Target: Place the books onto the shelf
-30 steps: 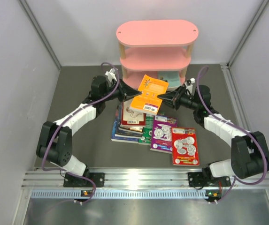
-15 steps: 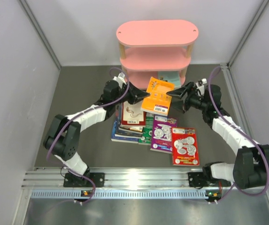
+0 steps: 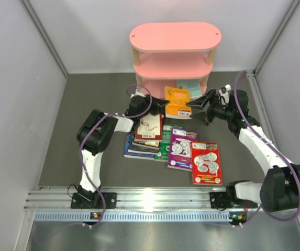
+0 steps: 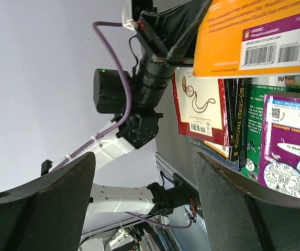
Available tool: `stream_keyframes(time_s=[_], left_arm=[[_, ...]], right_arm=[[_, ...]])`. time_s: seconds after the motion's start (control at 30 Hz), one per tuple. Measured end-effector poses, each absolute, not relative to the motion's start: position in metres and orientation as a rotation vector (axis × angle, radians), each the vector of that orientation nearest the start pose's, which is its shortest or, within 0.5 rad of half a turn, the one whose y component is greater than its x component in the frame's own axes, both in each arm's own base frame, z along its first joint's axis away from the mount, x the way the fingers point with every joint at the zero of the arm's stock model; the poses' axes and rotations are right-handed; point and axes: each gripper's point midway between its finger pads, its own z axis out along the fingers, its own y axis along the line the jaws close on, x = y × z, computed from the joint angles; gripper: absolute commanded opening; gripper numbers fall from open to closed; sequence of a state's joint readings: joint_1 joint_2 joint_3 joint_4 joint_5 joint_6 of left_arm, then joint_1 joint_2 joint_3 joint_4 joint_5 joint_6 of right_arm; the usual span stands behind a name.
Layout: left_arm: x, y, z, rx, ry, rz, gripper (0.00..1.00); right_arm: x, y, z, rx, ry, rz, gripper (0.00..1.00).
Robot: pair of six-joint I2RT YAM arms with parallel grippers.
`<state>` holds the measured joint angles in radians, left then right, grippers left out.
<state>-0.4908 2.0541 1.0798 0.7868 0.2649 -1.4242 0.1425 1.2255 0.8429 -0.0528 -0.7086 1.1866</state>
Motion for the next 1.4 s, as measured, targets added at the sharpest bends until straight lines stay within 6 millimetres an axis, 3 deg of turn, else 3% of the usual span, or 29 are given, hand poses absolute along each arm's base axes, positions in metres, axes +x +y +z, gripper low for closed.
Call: stream_keyframes(time_s=[0.13, 0.47, 0.73, 0.83, 0.87, 0.97, 1.0, 1.07, 1.13, 1.23, 1.4], left_arm=[[0.471, -0.35, 0.125, -0.734, 1.886, -1.577, 0.0], [0.523, -0.377, 0.147, -0.677, 1.757, -1.665, 0.0], [0.56, -0.392, 0.134, -0.64, 1.727, -1.674, 0.0], [0.568, -0.393, 0.126, -0.65, 1.732, -1.663, 0.04], [0.571, -0.394, 0.124, -0.653, 1.732, -1.658, 0.08], [0.58, -0.397, 0.123, -0.648, 1.726, -1.649, 0.4], [0.583, -0.398, 0.121, -0.648, 1.729, -1.647, 0.59], [0.59, -0.403, 0.126, -0.628, 1.718, -1.654, 0.68], [0.596, -0.406, 0.13, -0.614, 1.71, -1.659, 0.86], [0.598, -0.409, 0.131, -0.609, 1.726, -1.66, 0.99], [0.595, -0.404, 0.127, -0.659, 1.765, -1.648, 0.99]], right_arm=[[0.32, 0.186, 0.238, 0.633, 2.146, 1.486, 0.75], [0.324, 0.165, 0.227, 0.695, 2.157, 1.425, 0.74], [0.324, 0.158, 0.221, 0.706, 2.171, 1.398, 0.74], [0.324, 0.157, 0.22, 0.708, 2.173, 1.392, 0.73], [0.325, 0.156, 0.22, 0.708, 2.172, 1.39, 0.73], [0.325, 0.155, 0.218, 0.712, 2.177, 1.385, 0.73], [0.326, 0.154, 0.216, 0.714, 2.18, 1.382, 0.73], [0.326, 0.154, 0.215, 0.716, 2.183, 1.379, 0.73], [0.326, 0.154, 0.214, 0.714, 2.186, 1.377, 0.74], [0.326, 0.154, 0.213, 0.712, 2.188, 1.375, 0.73], [0.324, 0.154, 0.21, 0.717, 2.194, 1.374, 0.73]])
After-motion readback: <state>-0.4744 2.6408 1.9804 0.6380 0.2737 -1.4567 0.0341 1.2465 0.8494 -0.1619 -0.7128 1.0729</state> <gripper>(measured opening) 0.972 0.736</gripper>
